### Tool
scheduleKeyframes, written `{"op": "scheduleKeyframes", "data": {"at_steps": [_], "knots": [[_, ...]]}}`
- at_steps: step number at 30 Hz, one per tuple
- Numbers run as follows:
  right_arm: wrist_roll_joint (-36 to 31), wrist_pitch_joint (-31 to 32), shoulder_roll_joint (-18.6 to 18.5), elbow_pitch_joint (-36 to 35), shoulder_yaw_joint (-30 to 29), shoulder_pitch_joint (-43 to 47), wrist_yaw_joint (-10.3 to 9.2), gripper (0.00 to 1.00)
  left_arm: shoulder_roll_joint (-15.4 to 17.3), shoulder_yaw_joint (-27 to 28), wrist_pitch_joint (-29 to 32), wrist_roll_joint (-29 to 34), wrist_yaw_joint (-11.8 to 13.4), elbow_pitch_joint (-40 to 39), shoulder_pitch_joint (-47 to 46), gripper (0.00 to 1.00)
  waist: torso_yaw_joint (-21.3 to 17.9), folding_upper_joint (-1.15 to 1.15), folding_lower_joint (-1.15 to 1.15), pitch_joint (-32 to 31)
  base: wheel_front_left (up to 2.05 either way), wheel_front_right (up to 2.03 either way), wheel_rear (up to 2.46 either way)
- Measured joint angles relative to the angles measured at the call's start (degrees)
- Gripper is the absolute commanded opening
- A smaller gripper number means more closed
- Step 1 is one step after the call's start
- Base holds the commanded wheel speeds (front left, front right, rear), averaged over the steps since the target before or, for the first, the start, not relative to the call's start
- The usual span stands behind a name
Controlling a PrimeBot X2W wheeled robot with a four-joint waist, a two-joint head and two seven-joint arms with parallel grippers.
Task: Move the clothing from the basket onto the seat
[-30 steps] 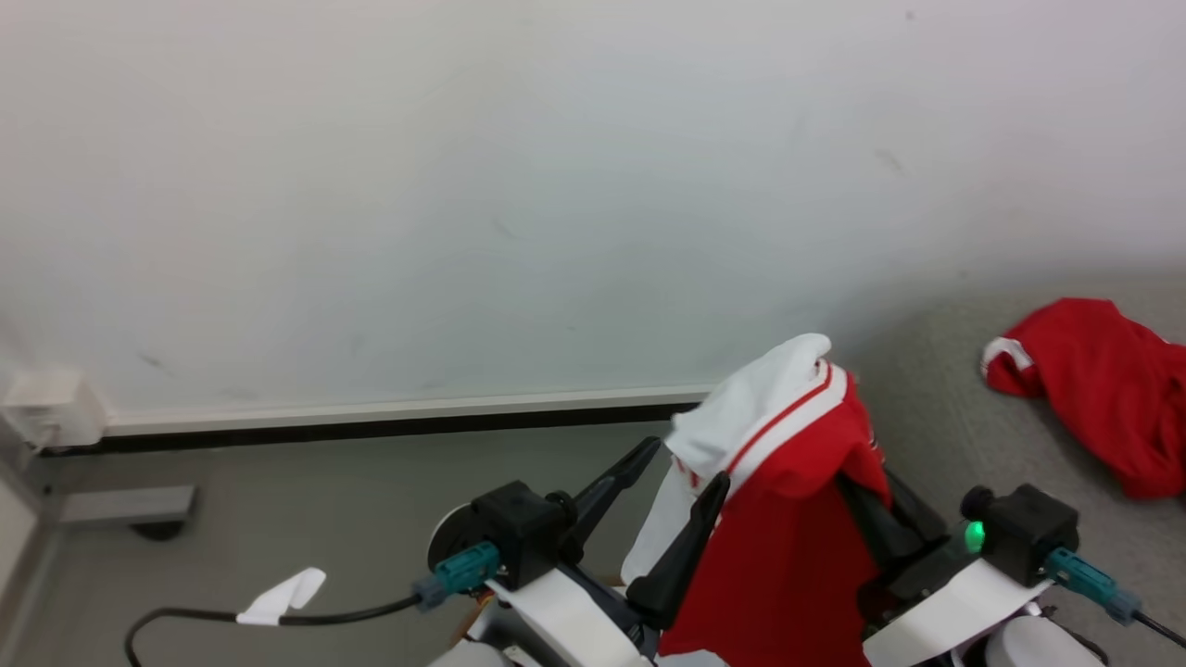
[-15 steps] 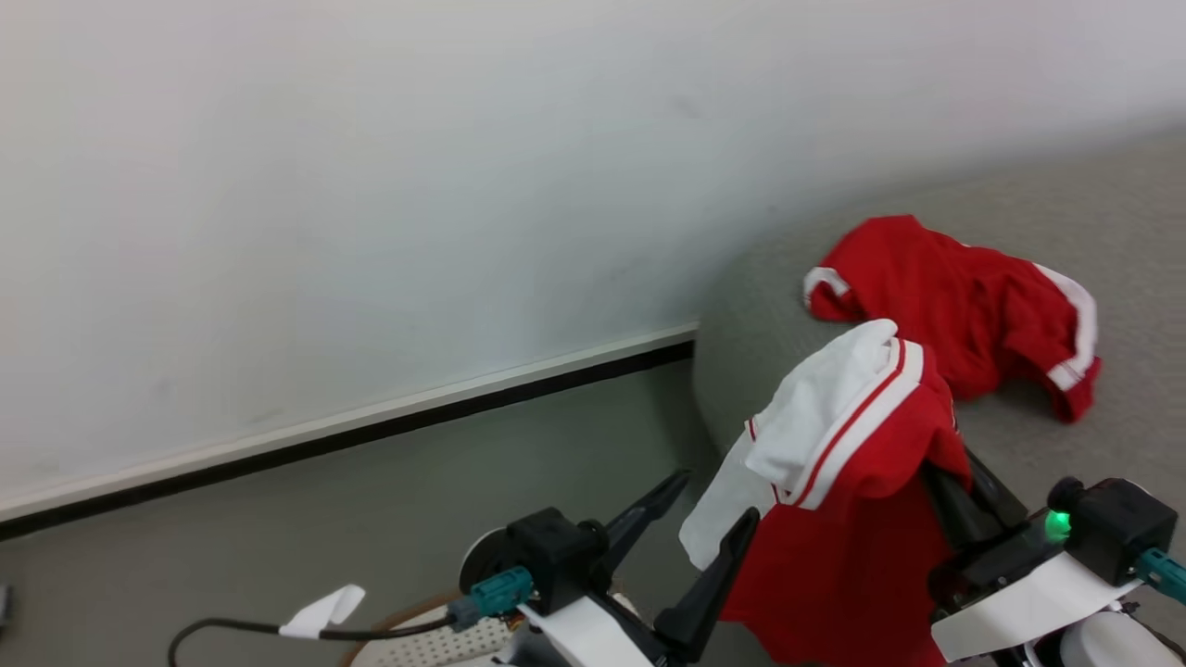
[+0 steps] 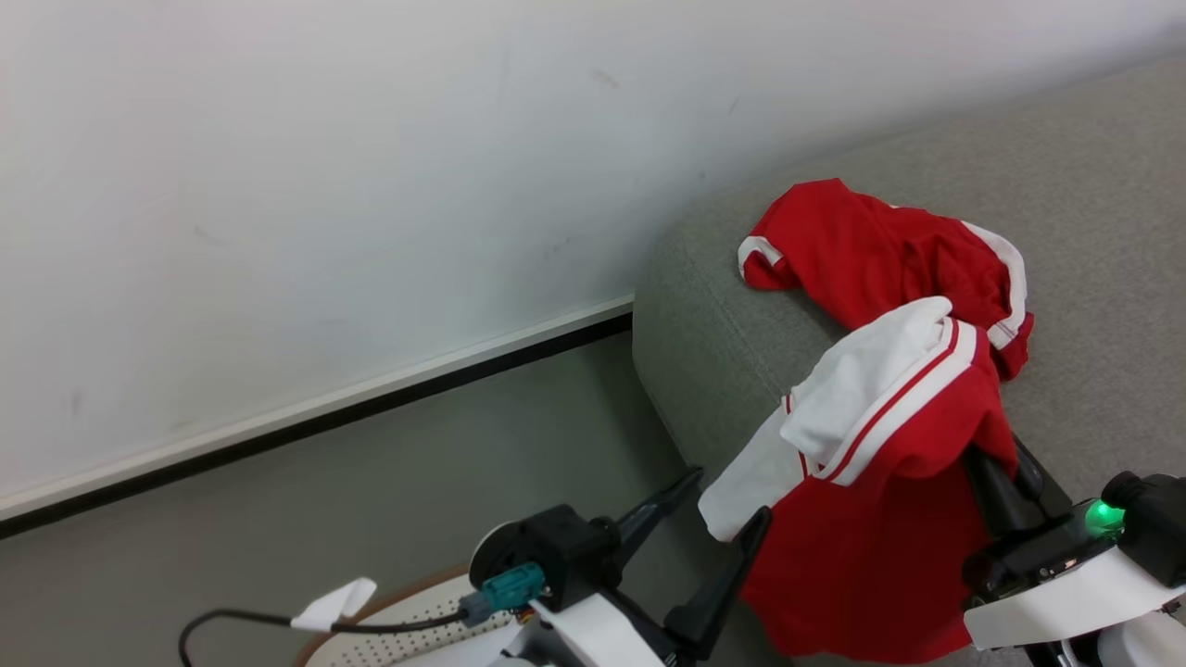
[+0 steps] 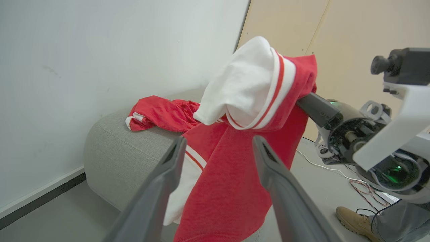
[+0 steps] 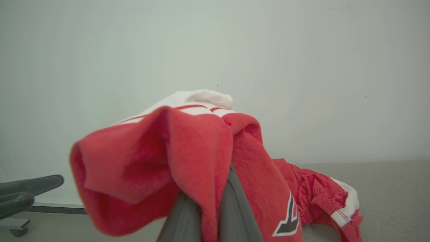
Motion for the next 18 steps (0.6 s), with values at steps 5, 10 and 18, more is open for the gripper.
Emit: {"op": "scheduleKeyframes", "data": {"at_steps": [5, 10, 18], "knots": [[0.3, 0.0, 0.2, -1.1, -2.8, -0.8, 0.00, 0.00, 0.1, -0.5, 1.8, 1.1, -0.8, -1.0, -3.3, 1.00, 1.0, 0.00, 0.00, 2.5, 0.00, 0.00, 0.00], [1.0, 0.1, 1.7, -2.2, -9.9, -7.7, 0.00, 0.00, 1.1, 0.7, 4.4, 2.8, -1.9, -3.0, -10.7, 1.00, 2.7, 0.00, 0.00, 8.1, 0.00, 0.00, 0.00], [-3.8, 5.6, -2.8, -0.1, -19.1, -26.9, 0.01, 0.00, 1.2, 0.7, 8.0, 6.1, -4.7, -4.6, -21.7, 1.00, 6.7, 0.00, 0.01, 19.6, 0.00, 0.00, 0.00]]}}
